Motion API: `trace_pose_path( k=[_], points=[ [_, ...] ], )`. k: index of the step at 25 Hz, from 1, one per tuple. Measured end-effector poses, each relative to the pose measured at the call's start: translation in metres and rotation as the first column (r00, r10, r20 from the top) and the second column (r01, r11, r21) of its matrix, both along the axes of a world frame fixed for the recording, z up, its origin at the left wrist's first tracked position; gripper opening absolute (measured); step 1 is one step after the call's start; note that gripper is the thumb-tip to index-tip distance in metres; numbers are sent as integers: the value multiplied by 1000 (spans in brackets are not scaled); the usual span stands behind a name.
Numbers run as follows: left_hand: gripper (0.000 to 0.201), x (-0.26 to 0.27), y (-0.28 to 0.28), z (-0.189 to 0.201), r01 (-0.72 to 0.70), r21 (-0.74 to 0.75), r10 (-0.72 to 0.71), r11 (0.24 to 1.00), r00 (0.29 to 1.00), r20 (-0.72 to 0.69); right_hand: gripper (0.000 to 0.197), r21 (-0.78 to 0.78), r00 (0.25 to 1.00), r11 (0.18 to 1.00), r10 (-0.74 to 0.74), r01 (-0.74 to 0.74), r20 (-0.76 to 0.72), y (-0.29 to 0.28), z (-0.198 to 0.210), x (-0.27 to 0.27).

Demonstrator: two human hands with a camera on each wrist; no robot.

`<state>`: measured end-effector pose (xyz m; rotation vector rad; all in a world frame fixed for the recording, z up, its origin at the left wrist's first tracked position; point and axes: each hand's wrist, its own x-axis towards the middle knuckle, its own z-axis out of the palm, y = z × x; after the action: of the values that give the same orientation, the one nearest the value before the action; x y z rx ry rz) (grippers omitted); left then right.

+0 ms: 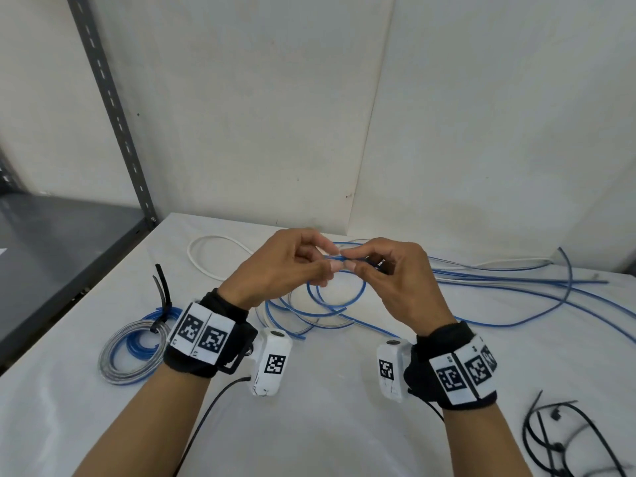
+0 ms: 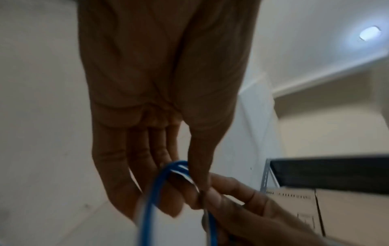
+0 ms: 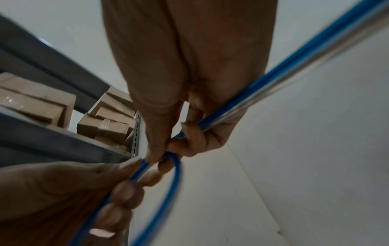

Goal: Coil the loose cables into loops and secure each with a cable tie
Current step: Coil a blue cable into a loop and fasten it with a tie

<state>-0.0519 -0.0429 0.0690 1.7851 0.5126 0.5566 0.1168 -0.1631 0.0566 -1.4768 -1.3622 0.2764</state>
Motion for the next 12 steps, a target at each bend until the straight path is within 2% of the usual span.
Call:
trace_pose_path(
  k=[3,6,10,12],
  points=[
    [17,-2,-1,2,34,105,-23,994,994,-103,13,-40,999,998,38,-38,5,-2,1,4],
    [16,-2,-3,5,-10,55,12,998,999,-41,10,0,998,1000,1,-1,-59,-4,5,6],
    [18,-1,-3,4,-45,-10,45,999,998,45,9,129,982,986,-86,109,-170,-5,8,11],
    [18,0,-3,5,-55,-50,60,997,993,102,8,142,977,984,-82,111,-197,-5,7,11]
  ],
)
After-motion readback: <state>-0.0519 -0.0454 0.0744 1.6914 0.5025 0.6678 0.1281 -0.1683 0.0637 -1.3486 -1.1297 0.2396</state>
